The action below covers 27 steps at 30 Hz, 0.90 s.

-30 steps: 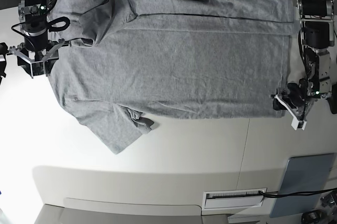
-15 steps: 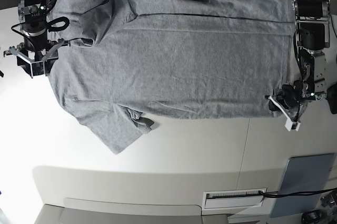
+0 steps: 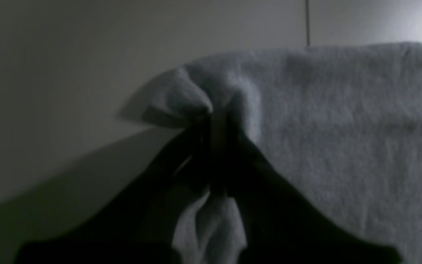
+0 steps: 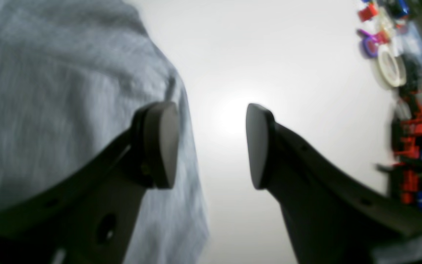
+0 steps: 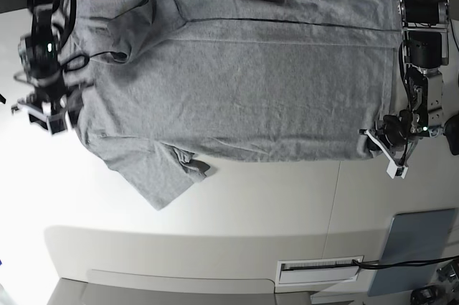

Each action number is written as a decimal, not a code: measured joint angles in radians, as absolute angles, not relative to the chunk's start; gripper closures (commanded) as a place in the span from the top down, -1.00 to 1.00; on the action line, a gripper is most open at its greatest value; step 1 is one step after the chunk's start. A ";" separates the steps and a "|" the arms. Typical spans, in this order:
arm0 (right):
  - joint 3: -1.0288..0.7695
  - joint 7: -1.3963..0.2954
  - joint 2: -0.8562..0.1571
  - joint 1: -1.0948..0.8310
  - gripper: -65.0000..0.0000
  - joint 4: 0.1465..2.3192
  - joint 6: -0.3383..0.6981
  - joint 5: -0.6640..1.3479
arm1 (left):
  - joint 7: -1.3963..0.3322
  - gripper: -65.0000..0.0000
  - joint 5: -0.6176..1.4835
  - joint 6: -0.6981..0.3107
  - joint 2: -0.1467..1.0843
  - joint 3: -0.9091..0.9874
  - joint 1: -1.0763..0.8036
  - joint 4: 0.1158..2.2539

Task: Fold the T-shirt properly
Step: 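Move the right gripper along the shirt to grasp the hem corner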

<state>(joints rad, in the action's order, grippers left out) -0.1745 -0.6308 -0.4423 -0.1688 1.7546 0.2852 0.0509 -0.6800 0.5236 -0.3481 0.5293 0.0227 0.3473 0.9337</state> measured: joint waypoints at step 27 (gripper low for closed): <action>0.233 -0.741 -0.291 0.724 -0.10 0.616 0.390 0.133 | -0.688 -1.00 0.524 -0.393 0.529 0.023 0.345 0.935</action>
<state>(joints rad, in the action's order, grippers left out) 0.2329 -0.7410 -0.2913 0.7238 0.6155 0.3897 0.1333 -0.6876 0.5243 -0.3927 0.5293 0.0227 0.3447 0.9348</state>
